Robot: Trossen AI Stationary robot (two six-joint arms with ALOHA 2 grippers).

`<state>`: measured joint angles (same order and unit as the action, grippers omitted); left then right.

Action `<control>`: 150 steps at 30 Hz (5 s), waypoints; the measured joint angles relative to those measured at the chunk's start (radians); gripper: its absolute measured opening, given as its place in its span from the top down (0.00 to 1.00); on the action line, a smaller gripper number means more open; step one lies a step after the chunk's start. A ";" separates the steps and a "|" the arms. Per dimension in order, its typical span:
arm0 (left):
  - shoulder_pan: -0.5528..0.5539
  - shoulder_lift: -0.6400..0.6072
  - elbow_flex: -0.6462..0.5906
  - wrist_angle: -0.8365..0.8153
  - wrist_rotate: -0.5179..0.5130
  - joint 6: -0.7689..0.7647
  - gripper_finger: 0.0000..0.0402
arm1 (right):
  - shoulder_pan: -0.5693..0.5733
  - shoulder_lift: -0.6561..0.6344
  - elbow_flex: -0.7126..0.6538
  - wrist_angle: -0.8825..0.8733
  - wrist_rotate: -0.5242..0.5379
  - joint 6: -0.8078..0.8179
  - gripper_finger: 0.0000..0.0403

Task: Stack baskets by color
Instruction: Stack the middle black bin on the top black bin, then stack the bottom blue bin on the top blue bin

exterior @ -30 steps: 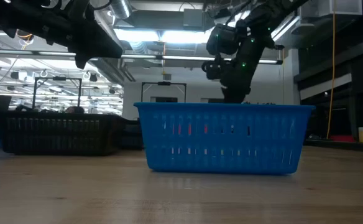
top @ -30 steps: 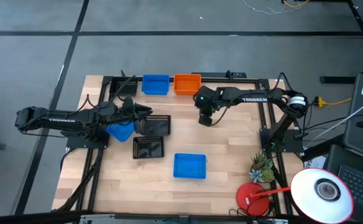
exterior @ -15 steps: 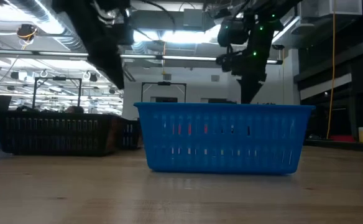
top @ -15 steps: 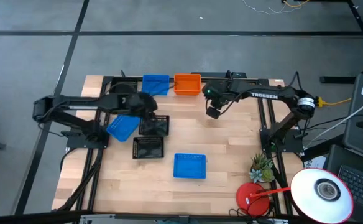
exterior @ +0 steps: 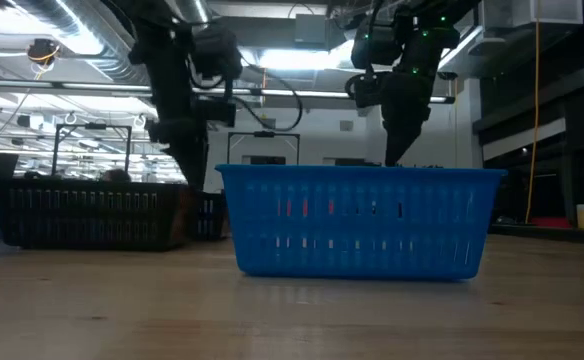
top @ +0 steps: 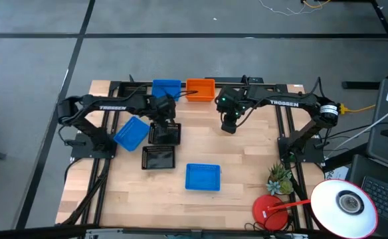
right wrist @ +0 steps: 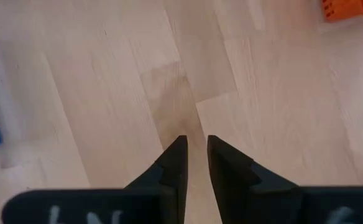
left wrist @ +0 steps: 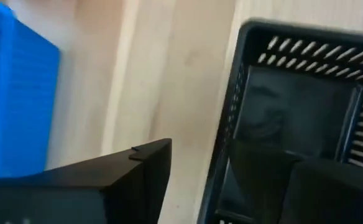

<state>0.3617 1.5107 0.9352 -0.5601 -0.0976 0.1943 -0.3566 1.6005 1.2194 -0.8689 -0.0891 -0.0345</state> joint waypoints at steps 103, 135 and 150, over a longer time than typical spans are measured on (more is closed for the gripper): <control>0.772 0.148 0.388 -0.372 -0.163 0.993 1.00 | 0.000 0.000 0.000 0.080 -0.001 -0.079 0.84; 0.586 0.150 0.389 -0.122 -0.248 0.854 0.76 | 0.000 0.000 0.000 0.066 -0.001 -0.078 0.84; 0.164 0.116 0.388 -0.541 0.018 0.303 0.76 | 0.243 0.002 -0.001 0.192 -0.127 -0.063 0.84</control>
<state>0.5252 1.6269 1.3235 -1.1011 -0.0795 0.4971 -0.1133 1.6020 1.2186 -0.6773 -0.2162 -0.0974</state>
